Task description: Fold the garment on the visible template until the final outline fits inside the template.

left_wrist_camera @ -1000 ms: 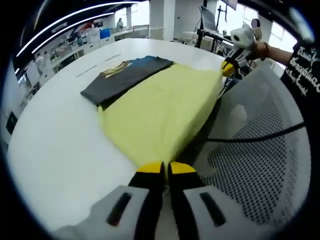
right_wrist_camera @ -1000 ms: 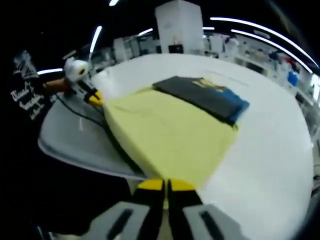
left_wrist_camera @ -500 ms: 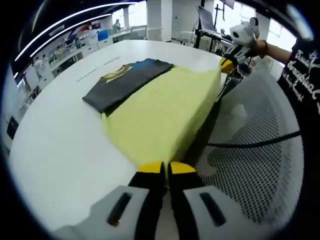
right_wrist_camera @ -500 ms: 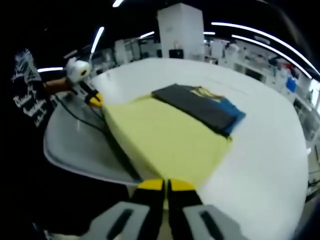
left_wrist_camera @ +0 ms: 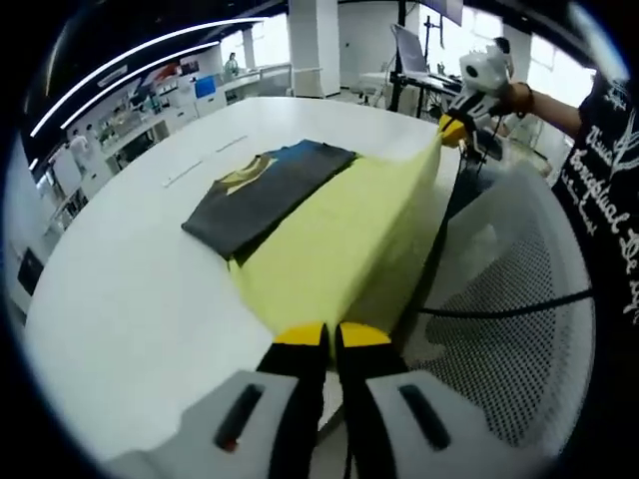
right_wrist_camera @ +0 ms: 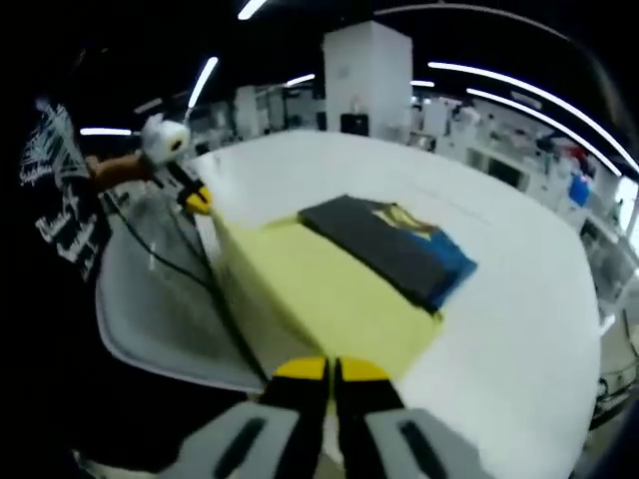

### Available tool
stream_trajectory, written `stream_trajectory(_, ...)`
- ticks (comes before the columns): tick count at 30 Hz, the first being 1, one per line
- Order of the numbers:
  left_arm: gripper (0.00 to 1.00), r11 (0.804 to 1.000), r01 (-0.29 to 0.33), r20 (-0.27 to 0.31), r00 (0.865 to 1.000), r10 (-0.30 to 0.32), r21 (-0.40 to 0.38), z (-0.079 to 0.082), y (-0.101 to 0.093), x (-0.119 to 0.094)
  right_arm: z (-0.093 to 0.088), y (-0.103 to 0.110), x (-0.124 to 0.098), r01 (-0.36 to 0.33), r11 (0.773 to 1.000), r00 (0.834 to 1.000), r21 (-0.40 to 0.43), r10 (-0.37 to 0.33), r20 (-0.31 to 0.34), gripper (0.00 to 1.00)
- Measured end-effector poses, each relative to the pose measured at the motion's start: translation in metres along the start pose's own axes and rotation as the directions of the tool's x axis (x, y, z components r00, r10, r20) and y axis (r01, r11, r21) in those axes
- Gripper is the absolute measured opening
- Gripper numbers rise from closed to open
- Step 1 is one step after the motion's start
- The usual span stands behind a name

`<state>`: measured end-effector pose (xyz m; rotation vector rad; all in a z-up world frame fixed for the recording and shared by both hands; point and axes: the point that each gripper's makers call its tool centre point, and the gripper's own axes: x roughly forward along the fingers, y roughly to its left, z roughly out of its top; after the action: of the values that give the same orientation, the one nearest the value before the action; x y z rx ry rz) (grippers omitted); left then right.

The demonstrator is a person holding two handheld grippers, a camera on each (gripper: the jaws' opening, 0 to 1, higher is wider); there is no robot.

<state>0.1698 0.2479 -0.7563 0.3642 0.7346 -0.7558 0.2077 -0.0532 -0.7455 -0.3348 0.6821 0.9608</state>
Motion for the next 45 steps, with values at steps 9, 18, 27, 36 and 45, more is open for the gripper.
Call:
stream_trajectory(9, 0.0, 0.999, -0.035, 0.061, 0.998, 0.035, -0.007, 0.026, 0.021, -0.007, 0.021, -0.013, -0.005, 0.026, 0.998, 1.0, -0.056, -0.025, 0.019, 0.0)
stream_trajectory(18, 0.0, 0.998, -0.057, 0.092, 0.994, 0.054, 0.027, 0.043, 0.036, -0.011, 0.045, -0.024, -0.009, 0.056, 0.994, 0.998, -0.096, -0.051, 0.047, 0.0)
stream_trajectory(27, 0.0, 0.997, -0.076, 0.113, 0.991, 0.073, 0.023, 0.058, 0.051, -0.01, 0.056, -0.036, -0.006, 0.076, 0.992, 0.996, -0.096, -0.071, 0.057, 0.0)
stream_trajectory(36, 0.0, 0.995, -0.092, 0.119, 0.989, 0.086, 0.045, 0.068, 0.064, -0.009, 0.073, -0.045, -0.003, 0.09, 0.987, 0.994, -0.131, -0.082, 0.067, 0.0)
stream_trajectory(45, 0.0, 0.991, -0.118, 0.13, 0.985, 0.11, 0.059, 0.083, 0.072, -0.006, 0.081, -0.058, 0.001, 0.12, 0.984, 0.991, -0.132, -0.111, 0.078, 0.0)
